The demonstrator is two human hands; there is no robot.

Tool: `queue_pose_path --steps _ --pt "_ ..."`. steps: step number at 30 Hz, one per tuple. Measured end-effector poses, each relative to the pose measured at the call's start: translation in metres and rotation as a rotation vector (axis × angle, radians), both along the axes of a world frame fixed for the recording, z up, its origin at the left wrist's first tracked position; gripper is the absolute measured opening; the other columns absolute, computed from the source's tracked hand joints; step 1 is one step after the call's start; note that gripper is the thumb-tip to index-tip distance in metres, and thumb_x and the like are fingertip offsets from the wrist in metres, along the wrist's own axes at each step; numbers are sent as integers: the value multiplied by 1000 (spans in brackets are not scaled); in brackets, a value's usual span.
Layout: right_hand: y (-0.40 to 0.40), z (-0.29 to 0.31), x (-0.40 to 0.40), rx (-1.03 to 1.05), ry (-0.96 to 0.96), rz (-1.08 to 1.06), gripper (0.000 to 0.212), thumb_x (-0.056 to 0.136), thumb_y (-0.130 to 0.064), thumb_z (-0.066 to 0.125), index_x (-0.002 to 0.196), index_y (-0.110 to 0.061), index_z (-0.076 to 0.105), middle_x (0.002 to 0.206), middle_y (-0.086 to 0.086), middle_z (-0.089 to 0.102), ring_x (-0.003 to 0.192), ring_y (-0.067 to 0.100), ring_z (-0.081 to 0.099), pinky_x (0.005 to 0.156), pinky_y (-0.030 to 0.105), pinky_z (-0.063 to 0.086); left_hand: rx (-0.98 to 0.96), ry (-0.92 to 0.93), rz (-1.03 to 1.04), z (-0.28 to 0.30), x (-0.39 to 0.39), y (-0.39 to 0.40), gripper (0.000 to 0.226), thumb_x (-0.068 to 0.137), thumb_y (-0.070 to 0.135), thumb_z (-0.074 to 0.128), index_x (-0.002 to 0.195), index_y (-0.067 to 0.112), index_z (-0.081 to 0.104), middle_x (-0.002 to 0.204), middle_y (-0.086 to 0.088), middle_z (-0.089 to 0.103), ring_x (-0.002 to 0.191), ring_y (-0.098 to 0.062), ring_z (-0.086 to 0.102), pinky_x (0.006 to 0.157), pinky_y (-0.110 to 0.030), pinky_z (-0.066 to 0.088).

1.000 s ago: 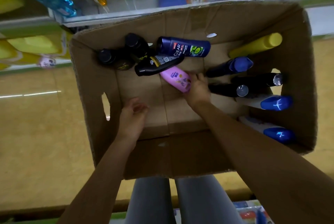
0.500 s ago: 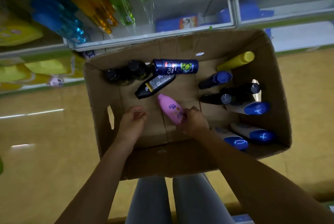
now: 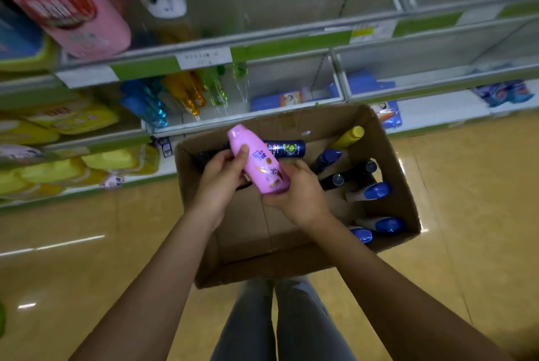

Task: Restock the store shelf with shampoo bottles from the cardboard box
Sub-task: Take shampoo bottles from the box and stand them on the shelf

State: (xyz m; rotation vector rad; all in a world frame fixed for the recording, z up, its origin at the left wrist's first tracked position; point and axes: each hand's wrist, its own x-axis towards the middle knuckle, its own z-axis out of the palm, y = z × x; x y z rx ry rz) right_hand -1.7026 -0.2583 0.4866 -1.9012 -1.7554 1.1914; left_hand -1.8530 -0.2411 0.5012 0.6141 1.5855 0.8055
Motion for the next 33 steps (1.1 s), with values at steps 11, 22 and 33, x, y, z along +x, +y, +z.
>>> queue_pose_path --steps 11,22,33 --pt "6 137 -13 120 277 37 61 66 -29 87 118 -17 57 100 -6 55 91 12 60 77 31 55 371 85 -43 137 -13 20 30 95 34 53 107 8 62 98 -9 71 87 -21 68 75 -34 56" --pt "14 244 -4 -358 1017 203 35 92 -8 57 128 -6 56 122 14 66 110 25 65 92 34 55 581 -249 -92 260 -33 25 29 89 30 52 105 9 63 98 -7 72 90 -17 67 88 -34 53" --pt "25 286 -16 -221 1008 301 55 74 -6 71 127 -9 57 117 14 69 105 25 67 91 34 55 659 -680 -189 294 -62 30 62 84 31 65 134 0 44 124 -16 57 109 -26 58 107 -53 36"
